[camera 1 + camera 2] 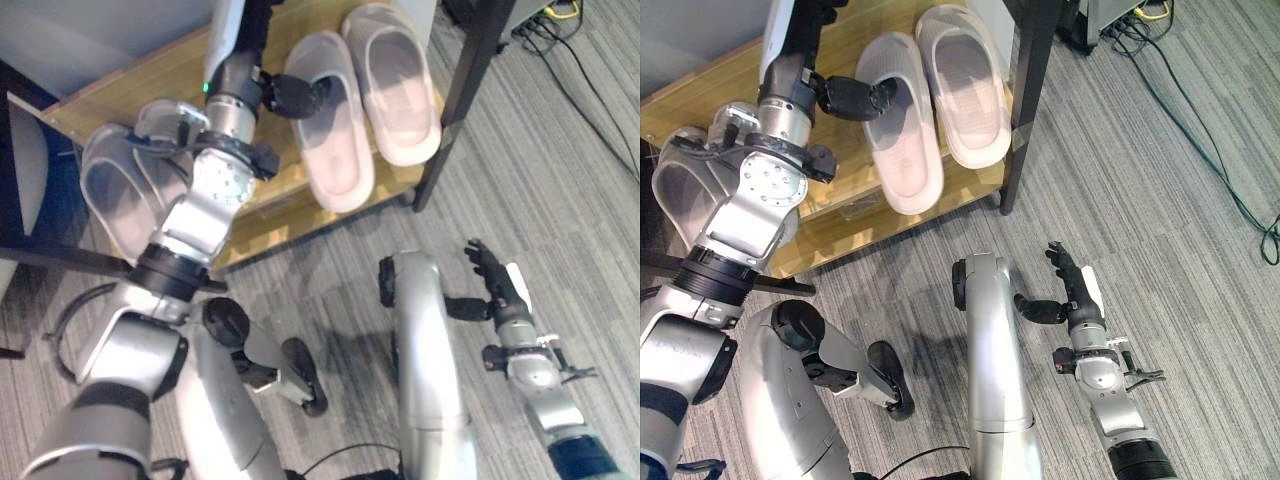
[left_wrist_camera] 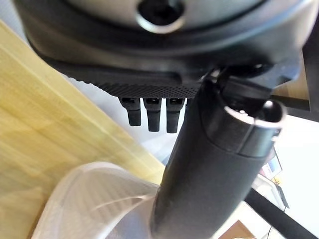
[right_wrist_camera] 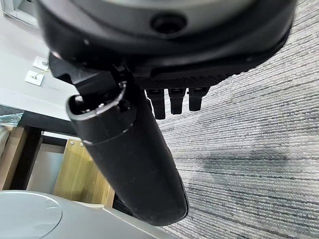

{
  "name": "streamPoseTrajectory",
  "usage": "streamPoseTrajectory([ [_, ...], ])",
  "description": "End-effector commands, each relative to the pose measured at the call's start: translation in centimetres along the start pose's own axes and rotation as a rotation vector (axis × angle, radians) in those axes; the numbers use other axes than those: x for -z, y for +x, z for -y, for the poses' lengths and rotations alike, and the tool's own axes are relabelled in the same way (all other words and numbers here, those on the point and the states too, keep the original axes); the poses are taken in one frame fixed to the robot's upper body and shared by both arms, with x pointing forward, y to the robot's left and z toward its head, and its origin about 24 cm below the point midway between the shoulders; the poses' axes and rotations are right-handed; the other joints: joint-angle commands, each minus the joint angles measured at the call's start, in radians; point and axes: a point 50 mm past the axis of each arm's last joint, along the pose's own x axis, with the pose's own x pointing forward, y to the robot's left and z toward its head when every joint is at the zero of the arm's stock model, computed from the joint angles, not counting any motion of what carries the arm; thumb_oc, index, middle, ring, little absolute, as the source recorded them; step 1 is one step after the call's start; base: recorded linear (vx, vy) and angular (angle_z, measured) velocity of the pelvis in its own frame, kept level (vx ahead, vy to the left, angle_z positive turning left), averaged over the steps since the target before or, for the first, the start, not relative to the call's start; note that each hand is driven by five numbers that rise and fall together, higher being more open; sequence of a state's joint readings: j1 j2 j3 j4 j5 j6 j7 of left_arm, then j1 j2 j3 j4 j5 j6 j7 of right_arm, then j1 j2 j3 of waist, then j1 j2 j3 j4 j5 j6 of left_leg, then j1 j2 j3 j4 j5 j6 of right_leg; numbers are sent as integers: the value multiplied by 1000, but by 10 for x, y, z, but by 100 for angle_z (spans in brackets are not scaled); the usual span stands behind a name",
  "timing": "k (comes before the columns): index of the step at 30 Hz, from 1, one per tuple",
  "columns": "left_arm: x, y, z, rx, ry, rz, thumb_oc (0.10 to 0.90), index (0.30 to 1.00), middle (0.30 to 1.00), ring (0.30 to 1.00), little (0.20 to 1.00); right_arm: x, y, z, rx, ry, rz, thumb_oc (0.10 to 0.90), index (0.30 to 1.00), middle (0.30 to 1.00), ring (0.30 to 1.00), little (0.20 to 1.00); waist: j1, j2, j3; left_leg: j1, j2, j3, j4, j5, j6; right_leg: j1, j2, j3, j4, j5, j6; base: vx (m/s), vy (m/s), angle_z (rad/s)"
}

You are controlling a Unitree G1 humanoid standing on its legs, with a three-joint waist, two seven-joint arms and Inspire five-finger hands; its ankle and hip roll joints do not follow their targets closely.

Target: Arrange the slippers neatly on the shoe rack.

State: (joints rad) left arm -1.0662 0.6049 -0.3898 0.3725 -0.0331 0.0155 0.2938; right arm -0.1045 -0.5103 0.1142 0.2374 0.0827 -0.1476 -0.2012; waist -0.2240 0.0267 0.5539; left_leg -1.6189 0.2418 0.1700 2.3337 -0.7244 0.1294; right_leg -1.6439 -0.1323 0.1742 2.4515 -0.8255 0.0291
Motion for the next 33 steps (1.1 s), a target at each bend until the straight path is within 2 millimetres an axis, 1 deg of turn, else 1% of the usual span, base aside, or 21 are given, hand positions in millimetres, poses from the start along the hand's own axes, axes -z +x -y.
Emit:
streamPoseTrajectory([
  [1,-41,11,-40,-140,-3,216,800,900,900,900,900,-58,15,12,44,34,288,800,900,900,900,900,17,-21,-34,49,-45,-198,-45,142,-120,74,-4,147,-61,320,-25,4,0,3],
  [8,-37,-6,-32,-89,-43,227,800,900,900,900,900,-58,15,14,48,29,288,800,900,900,900,900,25,-25,-34,49,-46,-193,-41,136,-117,74,3,152,-55,326,-27,2,0,1],
  [9,-38,-11,-31,-72,-56,239,800,900,900,900,900,-58,16,15,56,33,289,800,900,900,900,900,26,-26,-34,49,-47,-191,-39,134,-117,74,6,156,-51,328,-27,0,0,0],
  [13,-43,-20,-30,-54,-86,274,800,900,900,900,900,-57,15,17,63,35,286,800,900,900,900,900,27,-27,-34,49,-49,-190,-32,131,-117,74,7,159,-45,330,-28,0,0,0],
  [15,-48,-27,-29,-43,-145,302,800,900,900,900,900,-55,13,18,63,30,280,800,900,900,900,900,27,-28,-34,49,-51,-189,-26,127,-117,74,9,163,-40,330,-30,0,0,0],
  [18,-50,-30,-29,-39,-161,313,800,900,900,900,900,-54,12,18,61,29,278,800,900,900,900,900,26,-29,-34,49,-51,-189,-22,126,-117,74,9,165,-36,329,-31,0,0,0],
  [19,-53,-34,-28,-35,-185,329,800,900,900,900,900,-54,12,18,61,31,278,800,900,900,900,900,28,-29,-34,49,-51,-189,-22,125,-119,74,8,165,-34,330,-30,0,0,0],
  [25,-56,-34,-28,-36,-164,348,800,900,900,900,900,-53,10,14,42,27,279,800,900,900,900,900,27,-34,-34,49,-57,-190,-13,116,-122,74,7,172,-27,324,-31,0,0,0],
  [27,-58,-37,-29,-36,-166,359,800,900,900,900,900,-54,10,14,36,18,283,800,900,900,900,900,30,-36,-34,49,-56,-190,-12,116,-123,74,9,171,-26,326,-32,0,0,0],
  [30,-55,-51,-30,-42,-221,353,800,900,900,900,900,-52,8,16,44,5,276,800,900,900,900,900,39,-33,-34,49,-58,-194,-7,113,-123,74,12,168,-24,331,-33,0,0,0],
  [32,-53,-55,-30,-38,-250,344,800,900,900,900,900,-51,7,16,47,2,271,800,900,900,900,900,40,-31,-34,49,-59,-196,-5,111,-123,74,13,167,-25,331,-33,0,0,0],
  [33,-51,-64,-27,-19,-298,336,800,900,900,900,900,-50,7,17,53,4,265,800,900,900,900,900,45,-30,-34,49,-60,-195,-2,109,-123,74,15,166,-24,334,-33,0,0,0],
])
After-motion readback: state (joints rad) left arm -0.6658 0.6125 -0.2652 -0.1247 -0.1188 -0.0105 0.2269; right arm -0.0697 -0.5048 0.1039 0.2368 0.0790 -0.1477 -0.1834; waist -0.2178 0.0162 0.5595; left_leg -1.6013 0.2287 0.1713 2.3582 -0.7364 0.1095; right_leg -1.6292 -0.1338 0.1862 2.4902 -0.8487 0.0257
